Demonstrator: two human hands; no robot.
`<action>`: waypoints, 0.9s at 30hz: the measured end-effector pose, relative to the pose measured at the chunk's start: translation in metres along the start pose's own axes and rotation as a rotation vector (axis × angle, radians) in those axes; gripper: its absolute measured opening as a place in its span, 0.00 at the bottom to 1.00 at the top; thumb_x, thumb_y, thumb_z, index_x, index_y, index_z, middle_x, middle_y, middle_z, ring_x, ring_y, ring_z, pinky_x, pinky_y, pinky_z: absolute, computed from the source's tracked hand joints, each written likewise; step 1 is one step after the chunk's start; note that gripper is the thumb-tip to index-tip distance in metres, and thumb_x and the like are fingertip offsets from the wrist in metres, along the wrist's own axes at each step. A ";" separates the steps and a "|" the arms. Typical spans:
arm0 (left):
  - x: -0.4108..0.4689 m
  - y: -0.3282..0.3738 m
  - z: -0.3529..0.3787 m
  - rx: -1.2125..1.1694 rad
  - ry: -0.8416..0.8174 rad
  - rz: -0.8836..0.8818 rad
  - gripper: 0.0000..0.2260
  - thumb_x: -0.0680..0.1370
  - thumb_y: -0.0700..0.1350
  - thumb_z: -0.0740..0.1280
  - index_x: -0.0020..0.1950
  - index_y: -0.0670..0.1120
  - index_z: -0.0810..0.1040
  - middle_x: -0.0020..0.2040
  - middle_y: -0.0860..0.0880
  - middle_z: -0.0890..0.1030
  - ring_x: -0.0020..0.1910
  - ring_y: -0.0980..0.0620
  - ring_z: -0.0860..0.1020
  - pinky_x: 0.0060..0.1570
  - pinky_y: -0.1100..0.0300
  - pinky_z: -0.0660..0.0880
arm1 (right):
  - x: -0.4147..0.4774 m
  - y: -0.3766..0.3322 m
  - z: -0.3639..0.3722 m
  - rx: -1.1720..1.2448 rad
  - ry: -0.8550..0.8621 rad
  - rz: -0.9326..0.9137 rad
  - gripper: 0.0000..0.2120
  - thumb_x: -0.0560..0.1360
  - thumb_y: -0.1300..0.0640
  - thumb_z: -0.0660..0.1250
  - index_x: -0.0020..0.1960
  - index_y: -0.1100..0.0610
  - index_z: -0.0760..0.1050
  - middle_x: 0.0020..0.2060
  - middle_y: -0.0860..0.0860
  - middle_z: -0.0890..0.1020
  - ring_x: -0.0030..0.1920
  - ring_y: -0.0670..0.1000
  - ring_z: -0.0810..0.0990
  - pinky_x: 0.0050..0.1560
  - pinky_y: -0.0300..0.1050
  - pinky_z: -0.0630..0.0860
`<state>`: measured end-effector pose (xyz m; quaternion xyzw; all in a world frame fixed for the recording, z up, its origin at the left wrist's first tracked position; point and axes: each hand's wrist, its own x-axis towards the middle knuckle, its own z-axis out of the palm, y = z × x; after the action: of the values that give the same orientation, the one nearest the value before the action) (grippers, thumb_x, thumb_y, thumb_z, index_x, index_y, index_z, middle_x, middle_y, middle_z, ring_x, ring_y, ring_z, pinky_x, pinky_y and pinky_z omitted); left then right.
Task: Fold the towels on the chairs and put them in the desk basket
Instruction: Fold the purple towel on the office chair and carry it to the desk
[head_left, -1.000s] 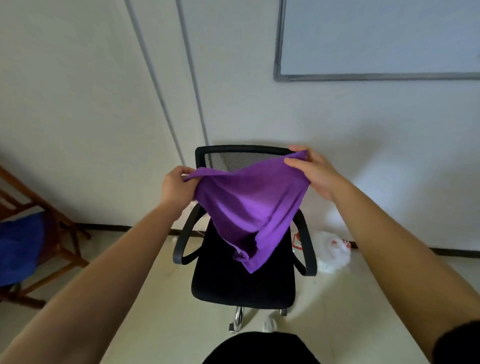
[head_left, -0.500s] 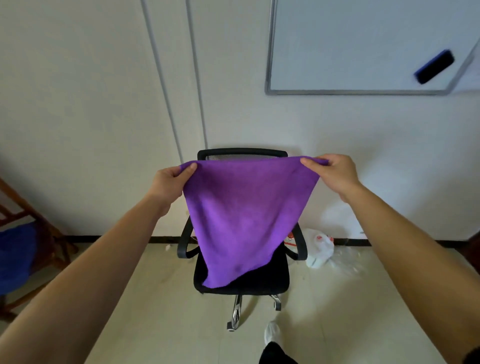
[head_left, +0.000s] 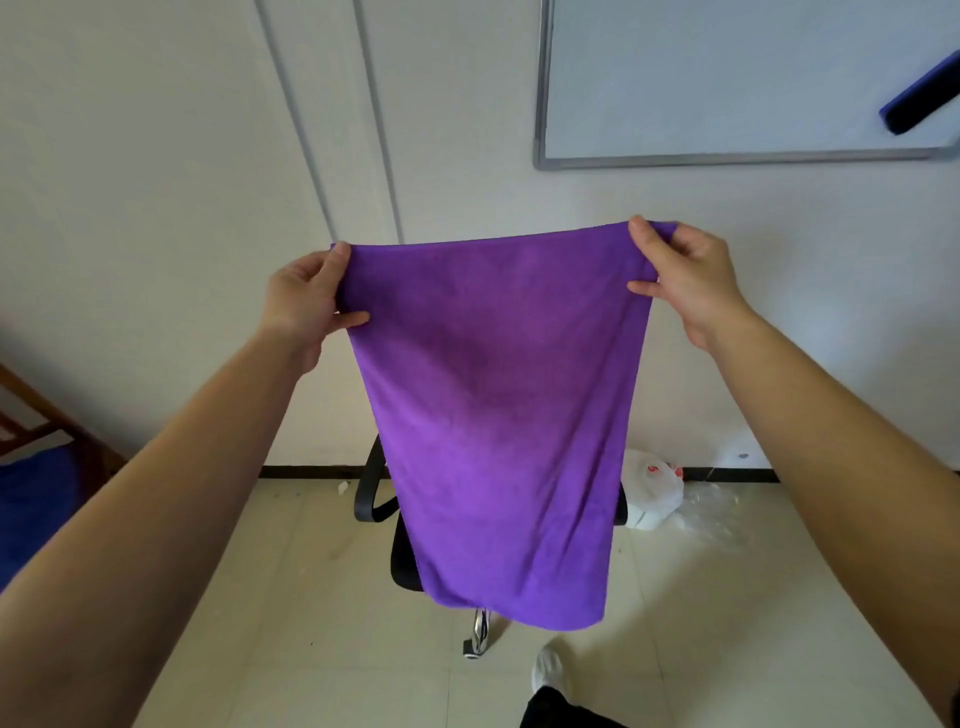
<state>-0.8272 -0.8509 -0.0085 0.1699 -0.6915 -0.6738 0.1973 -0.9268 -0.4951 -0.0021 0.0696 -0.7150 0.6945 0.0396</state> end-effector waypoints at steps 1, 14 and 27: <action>0.008 -0.004 0.005 0.015 0.027 -0.009 0.11 0.80 0.53 0.66 0.45 0.47 0.80 0.36 0.51 0.69 0.36 0.54 0.72 0.37 0.57 0.83 | 0.010 0.005 0.003 -0.009 0.002 0.007 0.08 0.77 0.47 0.71 0.49 0.51 0.82 0.45 0.48 0.84 0.49 0.44 0.84 0.47 0.44 0.83; 0.088 0.002 0.064 0.059 0.143 0.097 0.11 0.83 0.50 0.61 0.43 0.49 0.76 0.38 0.52 0.73 0.39 0.56 0.73 0.54 0.51 0.81 | 0.099 0.032 0.007 -0.016 0.055 -0.025 0.05 0.78 0.48 0.71 0.48 0.49 0.82 0.42 0.44 0.84 0.49 0.44 0.84 0.53 0.44 0.82; -0.007 -0.061 0.020 0.121 0.122 0.026 0.12 0.83 0.50 0.60 0.42 0.49 0.76 0.41 0.50 0.77 0.44 0.52 0.75 0.60 0.45 0.75 | -0.015 0.084 0.004 -0.125 0.038 0.110 0.07 0.79 0.49 0.69 0.53 0.51 0.81 0.49 0.48 0.84 0.51 0.44 0.83 0.54 0.40 0.81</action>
<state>-0.8332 -0.8322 -0.0704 0.2130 -0.7198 -0.6167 0.2372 -0.9252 -0.4962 -0.0874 0.0147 -0.7589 0.6508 0.0193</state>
